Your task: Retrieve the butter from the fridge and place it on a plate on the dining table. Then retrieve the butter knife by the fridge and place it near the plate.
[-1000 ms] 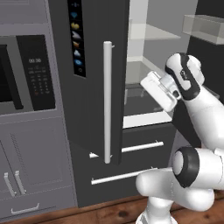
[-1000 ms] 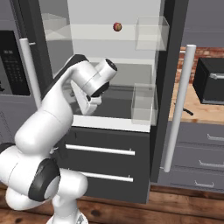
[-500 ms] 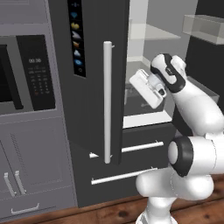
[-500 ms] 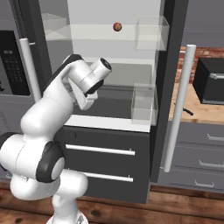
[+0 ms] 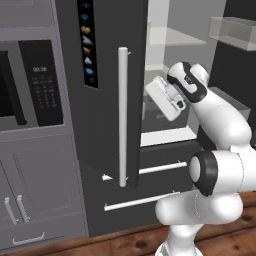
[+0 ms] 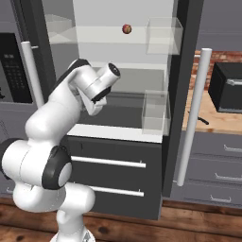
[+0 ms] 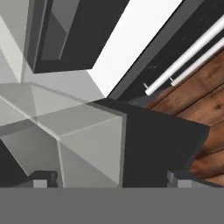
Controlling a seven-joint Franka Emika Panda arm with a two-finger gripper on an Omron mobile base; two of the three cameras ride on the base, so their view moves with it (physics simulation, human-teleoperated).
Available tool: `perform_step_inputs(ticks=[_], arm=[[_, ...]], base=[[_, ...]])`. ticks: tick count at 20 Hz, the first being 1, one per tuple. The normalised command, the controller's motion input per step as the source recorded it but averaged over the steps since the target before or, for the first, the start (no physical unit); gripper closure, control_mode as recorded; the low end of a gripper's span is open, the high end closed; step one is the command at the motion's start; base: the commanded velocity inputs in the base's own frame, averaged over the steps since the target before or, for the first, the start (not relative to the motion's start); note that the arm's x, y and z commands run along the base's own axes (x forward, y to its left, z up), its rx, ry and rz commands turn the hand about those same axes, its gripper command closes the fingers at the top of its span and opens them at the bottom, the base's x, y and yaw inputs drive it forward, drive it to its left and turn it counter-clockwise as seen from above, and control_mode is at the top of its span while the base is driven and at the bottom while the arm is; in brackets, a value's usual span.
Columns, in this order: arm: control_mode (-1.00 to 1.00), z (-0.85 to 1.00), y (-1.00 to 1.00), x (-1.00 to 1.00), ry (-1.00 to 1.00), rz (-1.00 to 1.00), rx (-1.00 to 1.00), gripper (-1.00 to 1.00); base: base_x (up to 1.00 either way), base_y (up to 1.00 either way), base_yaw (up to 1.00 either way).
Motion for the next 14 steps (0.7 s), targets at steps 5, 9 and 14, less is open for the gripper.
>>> perform_step_inputs(ticks=[5,9,14], arm=[[-1.00,0.00,0.14,0.00,-0.02,0.00,0.19,-1.00],[-1.00,0.01,0.17,0.00,0.02,0.00,0.18,-1.00],[-1.00,0.11,0.16,0.09,0.11,0.00,0.05,-1.00]], base=[[0.00,0.00,0.00],[0.00,0.00,0.00],[0.00,0.00,0.00]])
